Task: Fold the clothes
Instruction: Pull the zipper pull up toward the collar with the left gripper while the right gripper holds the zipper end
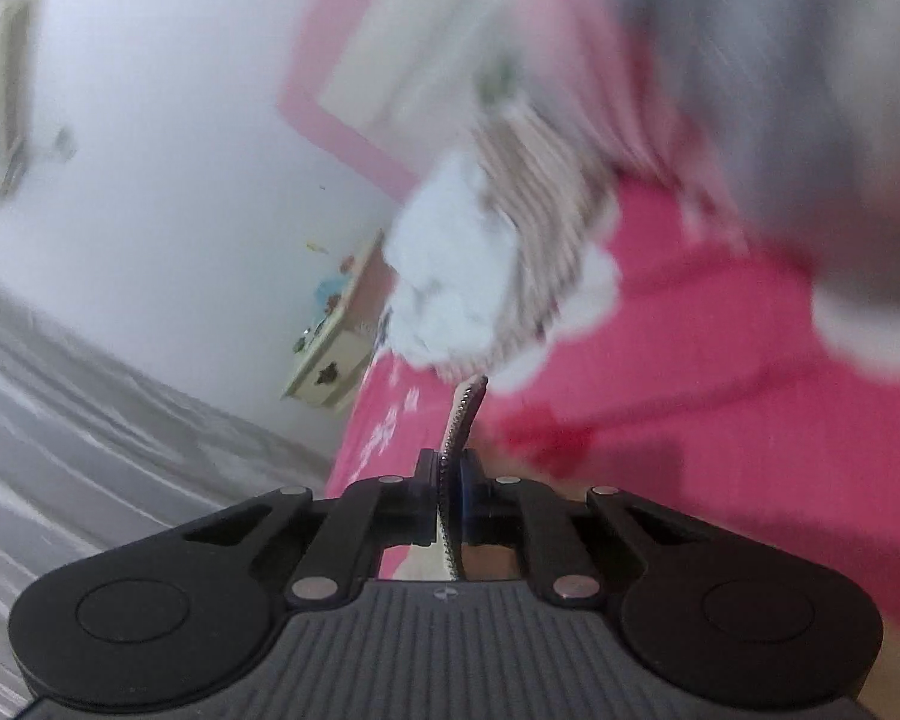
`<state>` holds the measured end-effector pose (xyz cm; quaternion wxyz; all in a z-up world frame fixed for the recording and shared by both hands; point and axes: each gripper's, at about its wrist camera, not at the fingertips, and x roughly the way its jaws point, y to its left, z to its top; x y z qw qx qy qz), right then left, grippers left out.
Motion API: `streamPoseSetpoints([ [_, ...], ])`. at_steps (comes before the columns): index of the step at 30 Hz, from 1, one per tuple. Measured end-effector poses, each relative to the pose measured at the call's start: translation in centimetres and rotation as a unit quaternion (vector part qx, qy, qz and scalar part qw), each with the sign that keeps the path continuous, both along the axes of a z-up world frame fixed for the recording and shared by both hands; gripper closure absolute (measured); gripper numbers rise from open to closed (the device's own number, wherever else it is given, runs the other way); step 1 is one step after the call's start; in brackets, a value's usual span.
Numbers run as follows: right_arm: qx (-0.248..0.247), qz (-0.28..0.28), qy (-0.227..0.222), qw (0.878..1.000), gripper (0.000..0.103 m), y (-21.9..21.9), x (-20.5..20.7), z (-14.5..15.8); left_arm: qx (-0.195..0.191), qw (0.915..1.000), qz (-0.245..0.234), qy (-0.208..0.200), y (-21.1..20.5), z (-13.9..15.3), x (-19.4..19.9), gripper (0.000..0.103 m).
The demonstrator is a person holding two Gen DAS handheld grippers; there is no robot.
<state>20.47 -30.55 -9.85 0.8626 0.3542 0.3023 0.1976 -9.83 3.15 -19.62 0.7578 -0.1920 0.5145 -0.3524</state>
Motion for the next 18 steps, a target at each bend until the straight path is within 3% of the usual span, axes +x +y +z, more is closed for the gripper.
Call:
streamPoseSetpoints([
  [2,-0.079,0.001,-0.054,0.995,0.095,1.8,-1.0,2.5,-0.006,1.0000,-0.003,0.004,-0.2,-0.1,0.1,0.099],
  [4,-0.178,0.022,-0.105,0.978,0.095,5.5,-1.5,4.4,-0.011,0.9998,0.000,0.019,-0.1,-0.5,0.3,0.099],
  [8,-0.281,0.081,-0.101,0.951,0.095,13.4,0.0,3.6,-0.023,0.9983,0.019,0.050,0.5,-1.1,0.4,0.099],
  [12,-0.326,0.118,-0.057,0.936,0.095,18.5,1.8,0.6,-0.038,0.9968,0.031,0.064,1.2,-1.2,0.2,0.099],
  [18,-0.323,0.136,0.026,0.936,0.094,20.5,3.4,-3.6,-0.065,0.9932,0.044,0.086,2.2,-1.4,0.3,0.099],
])
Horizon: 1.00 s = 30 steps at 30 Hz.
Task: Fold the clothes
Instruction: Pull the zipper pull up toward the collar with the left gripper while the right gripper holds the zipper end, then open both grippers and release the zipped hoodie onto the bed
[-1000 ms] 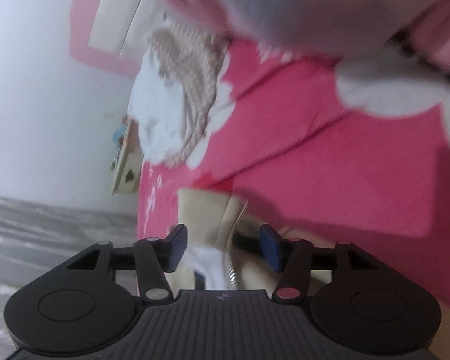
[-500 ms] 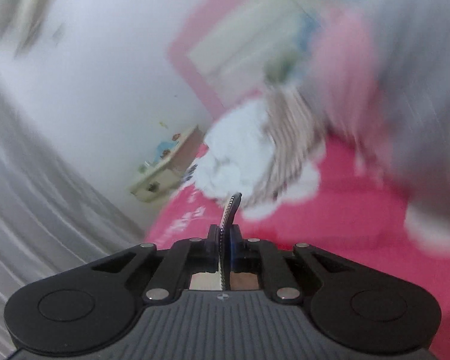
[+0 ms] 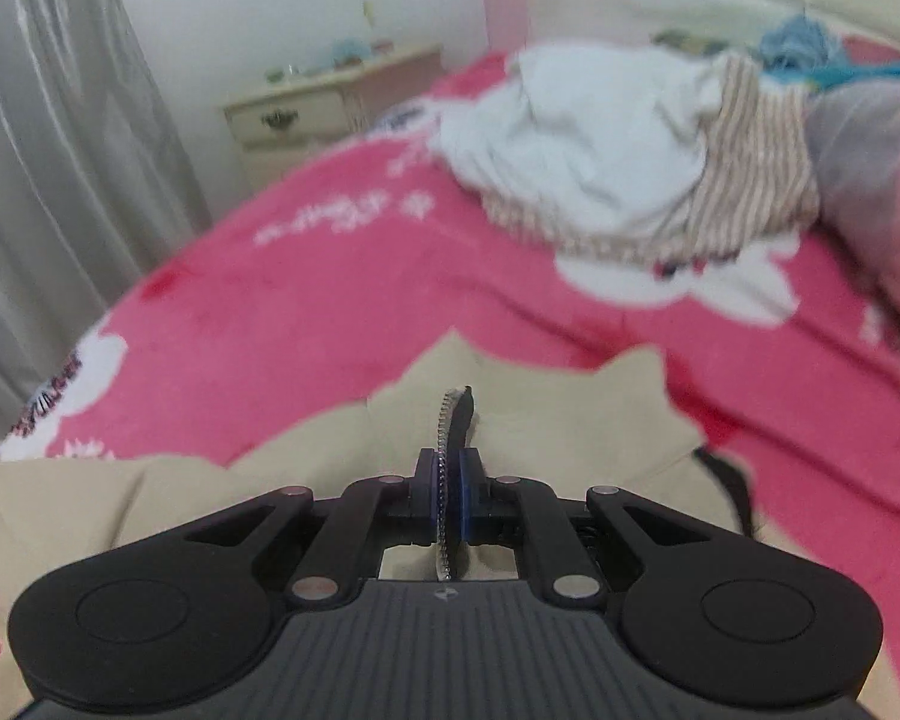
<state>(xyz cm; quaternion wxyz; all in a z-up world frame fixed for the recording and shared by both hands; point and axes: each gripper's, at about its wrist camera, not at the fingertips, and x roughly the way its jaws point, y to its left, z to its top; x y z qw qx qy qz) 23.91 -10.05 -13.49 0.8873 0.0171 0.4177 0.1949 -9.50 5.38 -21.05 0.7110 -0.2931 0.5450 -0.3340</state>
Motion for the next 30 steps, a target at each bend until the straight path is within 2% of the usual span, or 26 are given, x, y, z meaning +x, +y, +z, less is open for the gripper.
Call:
streamPoseSetpoints([
  [4,0.045,-0.016,0.057,0.997,0.090,-0.7,1.4,-2.1,-0.018,0.9994,0.010,0.027,0.6,-0.8,0.2,0.099],
  [6,0.090,-0.026,0.087,0.992,0.078,-1.6,2.6,-2.6,-0.024,0.9984,0.017,0.049,0.8,-1.5,0.3,0.099],
  [8,0.156,-0.043,0.109,0.981,0.071,-3.1,3.2,-2.3,-0.032,0.9971,0.023,0.066,1.0,-2.0,0.4,0.098],
  [10,0.210,-0.060,0.104,0.970,0.069,-5.2,2.6,-1.0,-0.035,0.9964,0.026,0.073,1.0,-2.2,0.5,0.098],
  [12,0.233,-0.062,0.081,0.967,0.069,-7.2,1.5,0.7,-0.038,0.9956,0.029,0.081,1.1,-2.2,0.6,0.098],
  [15,0.192,-0.043,0.048,0.979,0.071,-9.1,-0.9,3.2,-0.041,0.9947,0.031,0.090,1.1,-2.3,0.7,0.098],
  [18,0.136,0.013,0.028,0.990,0.074,-9.6,-4.1,5.1,-0.045,0.9934,0.024,0.102,1.3,-2.6,0.9,0.096],
  [21,0.058,0.065,0.011,0.996,0.078,-9.6,-8.7,7.2,-0.041,0.9949,0.012,0.092,1.6,-2.1,0.8,0.089],
  [22,0.030,0.073,0.010,0.997,0.078,-9.7,-10.2,7.9,-0.041,0.9957,0.009,0.082,1.8,-1.6,0.7,0.080],
  [24,-0.014,0.080,0.014,0.997,0.081,-10.8,-13.6,9.6,-0.037,0.9974,0.011,0.060,2.1,-0.5,0.4,0.071],
  [25,-0.032,0.079,0.018,0.996,0.081,-11.6,-15.2,10.3,-0.027,0.9984,0.016,0.046,2.4,0.2,0.2,0.061],
  [27,-0.055,0.066,0.029,0.996,0.081,-13.8,-18.6,11.6,-0.005,0.9996,0.026,0.014,3.0,1.8,-0.2,0.050],
  [30,-0.073,0.030,0.038,0.996,0.081,-16.6,-23.9,12.5,0.015,0.9990,0.027,-0.032,3.6,3.8,-0.7,0.050],
])
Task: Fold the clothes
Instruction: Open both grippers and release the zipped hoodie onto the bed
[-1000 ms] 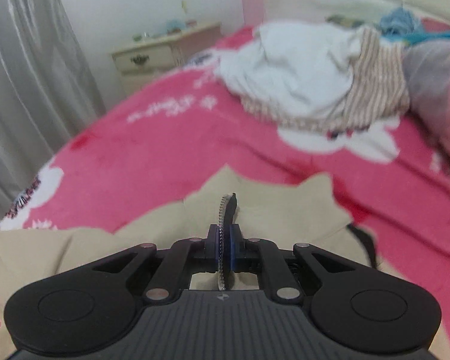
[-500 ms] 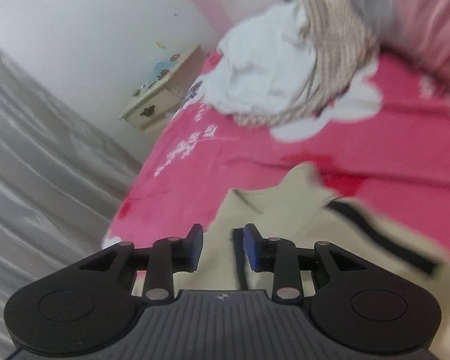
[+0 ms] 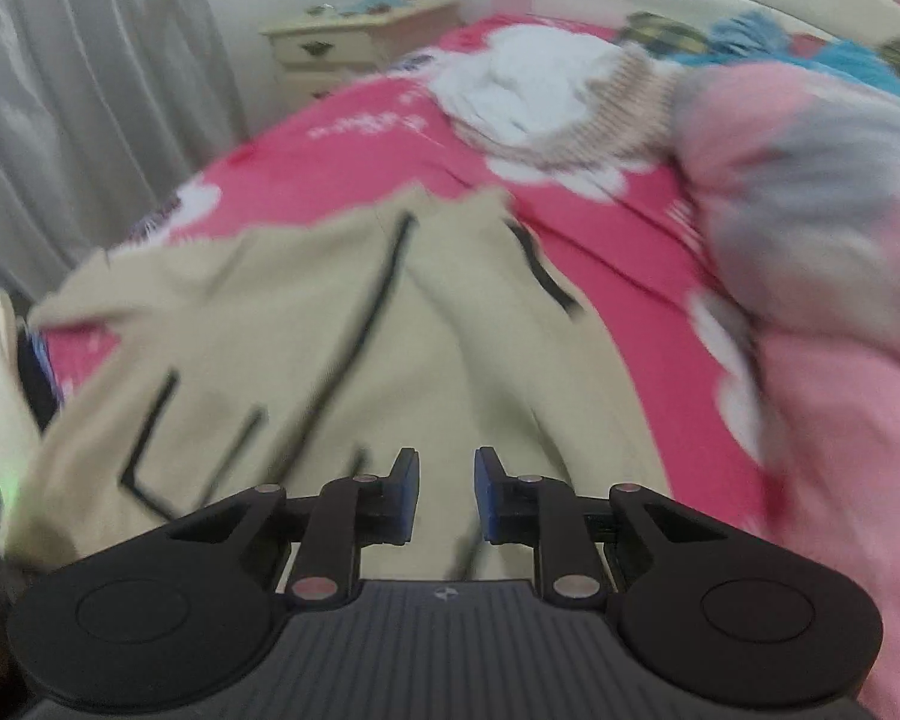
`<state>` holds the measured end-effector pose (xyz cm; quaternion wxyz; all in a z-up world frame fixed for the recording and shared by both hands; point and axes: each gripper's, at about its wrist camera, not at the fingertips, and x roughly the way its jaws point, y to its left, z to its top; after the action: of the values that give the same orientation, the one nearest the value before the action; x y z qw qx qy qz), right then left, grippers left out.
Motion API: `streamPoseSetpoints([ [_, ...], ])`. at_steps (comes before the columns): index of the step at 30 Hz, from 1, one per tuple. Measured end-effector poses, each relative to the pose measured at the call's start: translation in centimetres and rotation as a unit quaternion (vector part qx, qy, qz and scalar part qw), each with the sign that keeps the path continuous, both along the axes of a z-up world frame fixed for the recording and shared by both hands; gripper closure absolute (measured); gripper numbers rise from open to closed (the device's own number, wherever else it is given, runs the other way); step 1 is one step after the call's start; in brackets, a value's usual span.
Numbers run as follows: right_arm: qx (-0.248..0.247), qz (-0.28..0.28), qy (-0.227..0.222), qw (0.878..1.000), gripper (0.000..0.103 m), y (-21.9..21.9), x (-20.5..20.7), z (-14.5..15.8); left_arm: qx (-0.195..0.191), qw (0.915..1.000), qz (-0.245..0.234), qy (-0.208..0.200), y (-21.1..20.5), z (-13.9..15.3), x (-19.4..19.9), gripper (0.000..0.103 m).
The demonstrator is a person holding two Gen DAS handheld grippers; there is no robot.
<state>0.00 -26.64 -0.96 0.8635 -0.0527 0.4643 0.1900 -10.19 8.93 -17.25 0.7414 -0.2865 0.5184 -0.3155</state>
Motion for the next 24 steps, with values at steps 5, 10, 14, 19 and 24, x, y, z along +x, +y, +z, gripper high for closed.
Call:
streamPoseSetpoints([
  [5,0.055,-0.099,0.017,0.993,0.080,-3.4,-6.1,-2.5,0.033,0.9977,-0.003,-0.059,-0.3,2.9,0.6,0.050],
  [10,0.043,-0.111,0.028,0.992,0.078,-3.2,-8.0,-6.5,0.081,0.9886,-0.028,-0.124,-3.4,4.1,1.7,0.050],
  [14,0.026,-0.113,0.021,0.993,0.065,-3.7,-9.6,-7.8,0.107,0.9852,-0.043,-0.127,-5.3,3.2,2.1,0.050],
  [19,-0.020,-0.149,0.010,0.989,0.059,-7.0,-11.4,-7.6,0.128,0.9821,-0.070,-0.118,-6.9,1.7,2.3,0.050],
  [24,-0.043,-0.182,0.033,0.982,0.047,-9.9,-14.4,-7.3,0.145,0.9782,-0.077,-0.127,-7.7,1.3,2.5,0.050],
])
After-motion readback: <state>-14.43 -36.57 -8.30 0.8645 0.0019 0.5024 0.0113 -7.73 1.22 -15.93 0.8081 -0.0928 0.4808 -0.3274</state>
